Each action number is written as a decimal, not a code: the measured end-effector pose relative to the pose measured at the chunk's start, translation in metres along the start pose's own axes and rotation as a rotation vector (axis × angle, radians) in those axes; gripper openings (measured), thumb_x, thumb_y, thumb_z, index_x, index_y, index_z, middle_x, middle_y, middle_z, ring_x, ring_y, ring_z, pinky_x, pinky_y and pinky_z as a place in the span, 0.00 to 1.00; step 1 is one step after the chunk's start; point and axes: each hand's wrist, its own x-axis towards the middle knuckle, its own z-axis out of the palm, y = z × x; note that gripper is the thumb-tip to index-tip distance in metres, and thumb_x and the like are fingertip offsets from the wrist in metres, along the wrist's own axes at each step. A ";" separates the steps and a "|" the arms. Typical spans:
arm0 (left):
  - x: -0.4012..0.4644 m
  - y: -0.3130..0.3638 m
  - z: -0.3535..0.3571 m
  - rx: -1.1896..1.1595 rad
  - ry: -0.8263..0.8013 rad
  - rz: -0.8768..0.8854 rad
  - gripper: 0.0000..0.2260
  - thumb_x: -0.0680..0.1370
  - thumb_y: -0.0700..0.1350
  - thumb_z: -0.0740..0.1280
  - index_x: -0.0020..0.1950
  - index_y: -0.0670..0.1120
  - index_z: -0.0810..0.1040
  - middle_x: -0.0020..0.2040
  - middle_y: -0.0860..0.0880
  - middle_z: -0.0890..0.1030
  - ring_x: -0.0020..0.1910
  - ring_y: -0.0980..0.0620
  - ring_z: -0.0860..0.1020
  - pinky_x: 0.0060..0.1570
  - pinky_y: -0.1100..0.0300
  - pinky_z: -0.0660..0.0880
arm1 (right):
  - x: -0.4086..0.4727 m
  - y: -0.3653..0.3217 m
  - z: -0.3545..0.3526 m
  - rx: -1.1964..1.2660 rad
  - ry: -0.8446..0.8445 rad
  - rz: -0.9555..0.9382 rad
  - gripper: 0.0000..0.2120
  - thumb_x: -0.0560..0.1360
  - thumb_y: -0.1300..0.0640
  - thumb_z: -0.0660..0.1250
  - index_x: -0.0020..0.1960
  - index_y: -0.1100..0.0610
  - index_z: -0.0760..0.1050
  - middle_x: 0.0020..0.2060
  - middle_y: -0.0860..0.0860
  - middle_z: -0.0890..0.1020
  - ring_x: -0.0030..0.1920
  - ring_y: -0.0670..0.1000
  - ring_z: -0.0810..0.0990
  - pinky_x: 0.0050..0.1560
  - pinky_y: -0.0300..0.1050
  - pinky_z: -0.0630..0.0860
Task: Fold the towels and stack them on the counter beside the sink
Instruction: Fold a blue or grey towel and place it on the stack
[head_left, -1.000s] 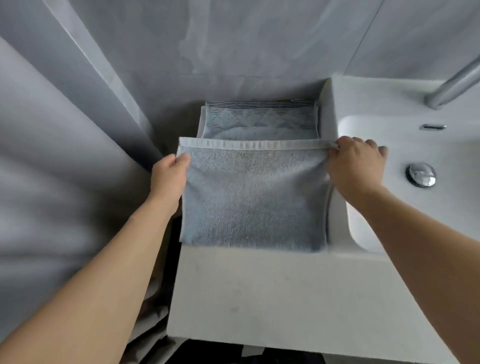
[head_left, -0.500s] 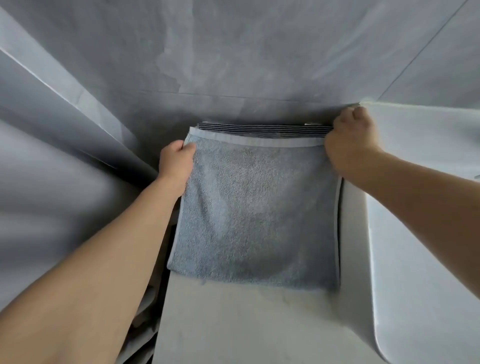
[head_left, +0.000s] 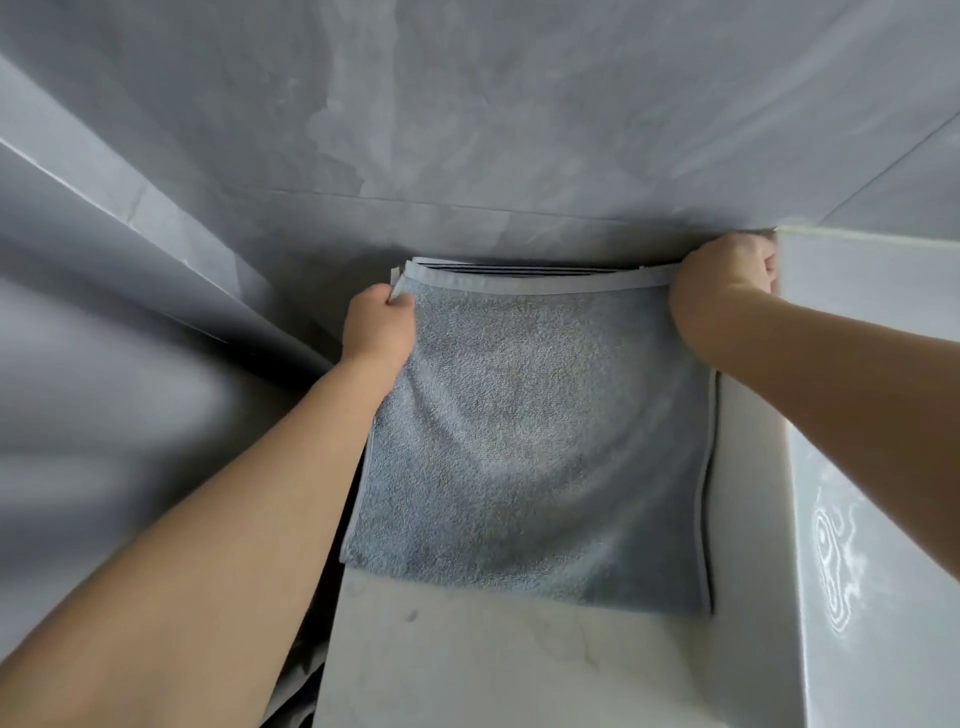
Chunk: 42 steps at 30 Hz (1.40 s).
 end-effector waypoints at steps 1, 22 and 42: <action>0.000 0.003 -0.001 0.066 -0.027 0.041 0.07 0.78 0.43 0.65 0.42 0.42 0.74 0.32 0.48 0.72 0.31 0.48 0.68 0.32 0.58 0.63 | 0.003 0.001 0.000 0.018 0.017 -0.006 0.07 0.71 0.61 0.62 0.41 0.53 0.79 0.30 0.49 0.74 0.23 0.49 0.68 0.27 0.34 0.59; 0.005 0.015 0.038 0.015 0.159 0.077 0.08 0.76 0.45 0.69 0.42 0.41 0.81 0.38 0.46 0.82 0.36 0.48 0.77 0.37 0.58 0.70 | 0.009 0.002 -0.010 0.036 0.008 -0.013 0.09 0.69 0.60 0.64 0.45 0.52 0.82 0.34 0.46 0.77 0.27 0.49 0.72 0.28 0.40 0.72; -0.030 -0.012 -0.029 0.400 -0.251 0.027 0.13 0.74 0.52 0.63 0.39 0.42 0.75 0.38 0.49 0.78 0.35 0.47 0.78 0.32 0.57 0.66 | -0.005 -0.135 0.017 1.141 0.848 -0.161 0.20 0.75 0.50 0.60 0.65 0.54 0.72 0.63 0.55 0.73 0.58 0.59 0.70 0.62 0.53 0.64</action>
